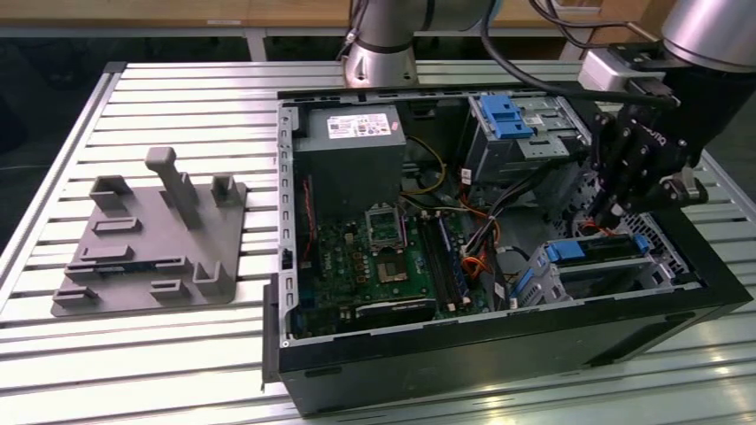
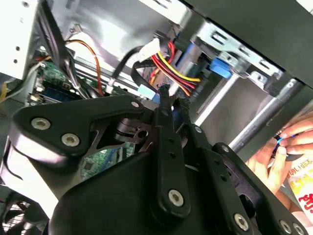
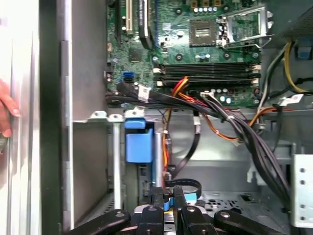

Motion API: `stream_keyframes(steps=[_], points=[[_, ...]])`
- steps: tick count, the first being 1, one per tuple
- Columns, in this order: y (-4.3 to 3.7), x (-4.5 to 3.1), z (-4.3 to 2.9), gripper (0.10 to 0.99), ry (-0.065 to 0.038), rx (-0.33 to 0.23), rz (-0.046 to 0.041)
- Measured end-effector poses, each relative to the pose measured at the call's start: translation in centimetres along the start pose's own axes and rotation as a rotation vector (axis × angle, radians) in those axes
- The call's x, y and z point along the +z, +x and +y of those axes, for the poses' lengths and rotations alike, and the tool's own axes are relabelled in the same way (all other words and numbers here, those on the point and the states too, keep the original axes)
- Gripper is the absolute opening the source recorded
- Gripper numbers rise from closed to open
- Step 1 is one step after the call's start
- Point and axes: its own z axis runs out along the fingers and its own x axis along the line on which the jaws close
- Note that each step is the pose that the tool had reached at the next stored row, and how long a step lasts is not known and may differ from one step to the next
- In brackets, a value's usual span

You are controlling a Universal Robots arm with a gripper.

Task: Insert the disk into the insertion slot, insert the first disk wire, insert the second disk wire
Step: 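Insert the second disk wire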

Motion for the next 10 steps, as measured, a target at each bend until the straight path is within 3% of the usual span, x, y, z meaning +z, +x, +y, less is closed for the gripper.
stream_keyframes(steps=[3, 10], points=[[0.68, 0.07, 0.15, 0.2, 0.0, 0.0, 0.0], [0.72, 0.08, 0.29, 0.2, 0.0, 0.0, 0.0]])
